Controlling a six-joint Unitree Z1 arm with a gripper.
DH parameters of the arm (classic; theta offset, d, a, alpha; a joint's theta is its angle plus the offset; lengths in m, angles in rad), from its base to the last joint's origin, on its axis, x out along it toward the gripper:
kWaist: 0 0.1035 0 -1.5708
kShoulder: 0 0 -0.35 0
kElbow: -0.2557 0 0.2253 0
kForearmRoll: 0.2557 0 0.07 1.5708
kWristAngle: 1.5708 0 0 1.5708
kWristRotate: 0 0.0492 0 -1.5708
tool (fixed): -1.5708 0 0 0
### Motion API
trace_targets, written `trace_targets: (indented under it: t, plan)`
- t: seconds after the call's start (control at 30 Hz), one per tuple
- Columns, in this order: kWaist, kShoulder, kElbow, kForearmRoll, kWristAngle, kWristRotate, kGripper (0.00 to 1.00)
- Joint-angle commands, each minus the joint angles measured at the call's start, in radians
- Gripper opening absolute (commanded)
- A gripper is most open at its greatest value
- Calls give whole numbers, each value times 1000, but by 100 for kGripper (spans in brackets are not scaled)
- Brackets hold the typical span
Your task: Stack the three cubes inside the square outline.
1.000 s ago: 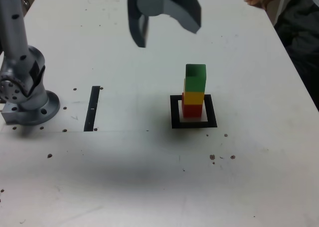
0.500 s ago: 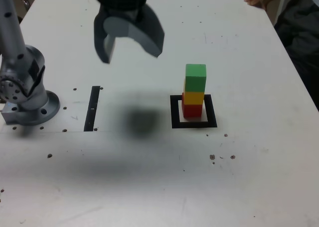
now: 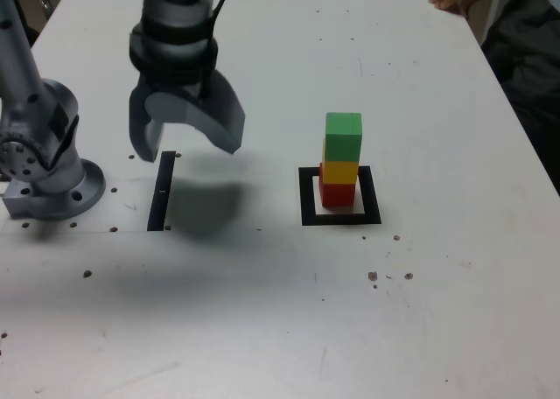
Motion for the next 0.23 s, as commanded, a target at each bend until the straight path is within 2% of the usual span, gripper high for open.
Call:
trace_targets:
  t: [0.0,0.2]
  plan:
    - [10,-2,33,-25,-5,-2,100]
    - [20,10,99,-95,-19,-1,100]
